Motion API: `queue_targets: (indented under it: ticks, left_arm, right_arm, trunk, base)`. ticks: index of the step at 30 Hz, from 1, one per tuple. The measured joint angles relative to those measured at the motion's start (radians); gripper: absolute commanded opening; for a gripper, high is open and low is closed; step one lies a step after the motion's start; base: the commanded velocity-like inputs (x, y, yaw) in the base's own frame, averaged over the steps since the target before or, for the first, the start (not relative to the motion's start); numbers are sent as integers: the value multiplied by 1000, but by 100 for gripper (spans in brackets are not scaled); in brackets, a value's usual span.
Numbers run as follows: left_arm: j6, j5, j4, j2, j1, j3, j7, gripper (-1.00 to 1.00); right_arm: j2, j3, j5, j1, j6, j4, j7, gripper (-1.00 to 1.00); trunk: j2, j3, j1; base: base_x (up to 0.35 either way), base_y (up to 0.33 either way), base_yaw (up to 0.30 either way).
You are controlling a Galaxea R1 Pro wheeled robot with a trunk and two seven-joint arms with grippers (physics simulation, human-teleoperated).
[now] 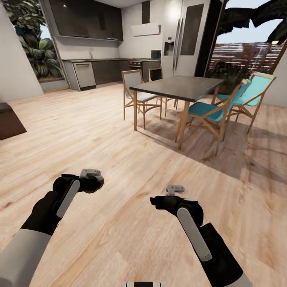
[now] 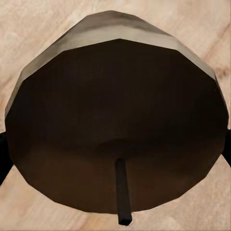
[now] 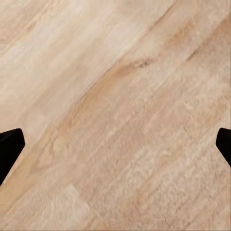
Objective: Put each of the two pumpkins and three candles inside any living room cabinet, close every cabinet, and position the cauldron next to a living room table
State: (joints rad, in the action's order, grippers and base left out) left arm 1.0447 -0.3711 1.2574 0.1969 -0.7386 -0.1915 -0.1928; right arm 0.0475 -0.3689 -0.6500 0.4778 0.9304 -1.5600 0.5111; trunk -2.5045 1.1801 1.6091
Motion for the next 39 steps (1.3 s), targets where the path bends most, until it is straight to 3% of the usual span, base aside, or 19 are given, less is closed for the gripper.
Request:
queue_targets:
  ticks: [19, 39]
  left_arm:
    - [0, -1, -3, 0, 0, 2, 0, -100]
    - [0, -4, -3, 0, 0, 2, 0, -100]
  right_arm:
    - [0, 0, 0, 0, 0, 0, 0, 100]
    - [-1, 1, 1, 0, 0, -1, 0, 100]
  trunk:
    - [0, 8, 0]
    - [0, 10, 0]
  base:
    - [296, 195, 273]
    - [268, 226, 49]
